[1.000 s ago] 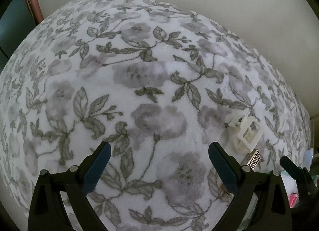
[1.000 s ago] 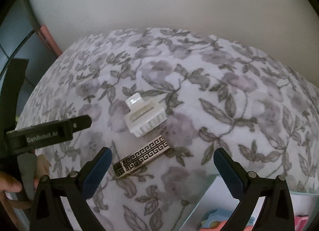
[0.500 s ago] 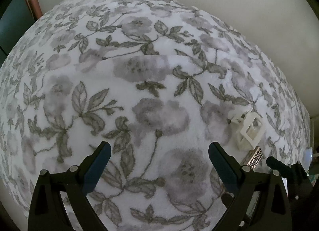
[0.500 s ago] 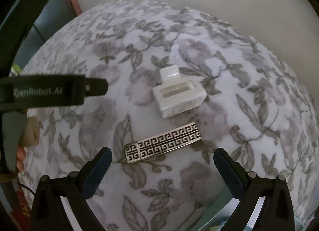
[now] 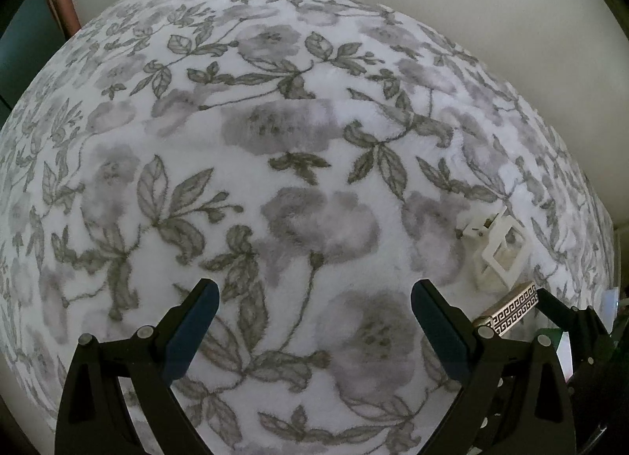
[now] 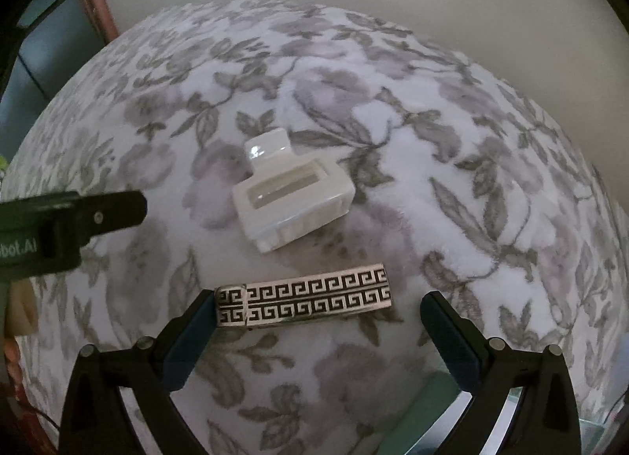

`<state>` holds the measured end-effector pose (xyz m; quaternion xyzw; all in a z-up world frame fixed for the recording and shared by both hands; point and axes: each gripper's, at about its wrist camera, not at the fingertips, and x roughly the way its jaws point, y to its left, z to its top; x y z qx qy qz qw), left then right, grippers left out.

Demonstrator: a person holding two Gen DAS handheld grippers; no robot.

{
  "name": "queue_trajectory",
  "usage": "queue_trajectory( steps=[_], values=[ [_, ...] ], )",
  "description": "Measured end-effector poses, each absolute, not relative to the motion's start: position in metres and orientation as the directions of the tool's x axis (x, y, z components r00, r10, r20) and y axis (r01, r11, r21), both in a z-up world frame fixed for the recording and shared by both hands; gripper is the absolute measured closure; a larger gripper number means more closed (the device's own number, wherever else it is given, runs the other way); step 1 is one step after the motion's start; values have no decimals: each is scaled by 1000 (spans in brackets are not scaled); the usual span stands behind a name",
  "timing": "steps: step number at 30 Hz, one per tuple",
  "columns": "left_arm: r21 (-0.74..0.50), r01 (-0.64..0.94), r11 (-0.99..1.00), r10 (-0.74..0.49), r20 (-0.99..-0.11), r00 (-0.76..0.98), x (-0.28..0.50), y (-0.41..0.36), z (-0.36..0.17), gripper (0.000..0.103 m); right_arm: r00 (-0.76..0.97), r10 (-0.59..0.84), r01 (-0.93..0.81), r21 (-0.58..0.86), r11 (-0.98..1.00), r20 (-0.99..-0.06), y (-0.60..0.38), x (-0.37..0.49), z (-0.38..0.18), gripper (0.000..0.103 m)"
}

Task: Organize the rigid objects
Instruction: 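Grasp the white clip with the left tool while the right tool grasps the gold bar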

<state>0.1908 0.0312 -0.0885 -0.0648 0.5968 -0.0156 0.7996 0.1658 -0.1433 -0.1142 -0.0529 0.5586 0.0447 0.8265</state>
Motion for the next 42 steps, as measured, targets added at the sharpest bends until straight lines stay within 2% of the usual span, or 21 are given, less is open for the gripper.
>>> queue_trajectory(
  steps=[7, 16, 23, 32, 42],
  values=[
    [-119, -33, 992, -104, -950, 296, 193, 26, -88, 5, 393, 19, -142, -40, 989, -919, -143, 166, -109, 20],
    [-141, 2, 990, -133, -928, 349, 198, 10, -84, 5, 405, 6, -66, -23, 998, -914, -156, 168, -105, 20],
    [-233, 37, 972, -229, -891, 392, 201, -4, -80, 5, 437, 35, 18, 48, 999, -899, -178, 163, -93, 20],
    [-274, 127, 953, -301, -844, 444, 201, -25, -69, 5, 490, 47, 90, 105, 990, -870, -210, 156, -67, 20],
    [-191, 243, 951, -286, -839, 463, 200, -62, -72, 5, 528, 14, 179, 127, 976, -849, -253, 142, -51, 20]
  ],
)
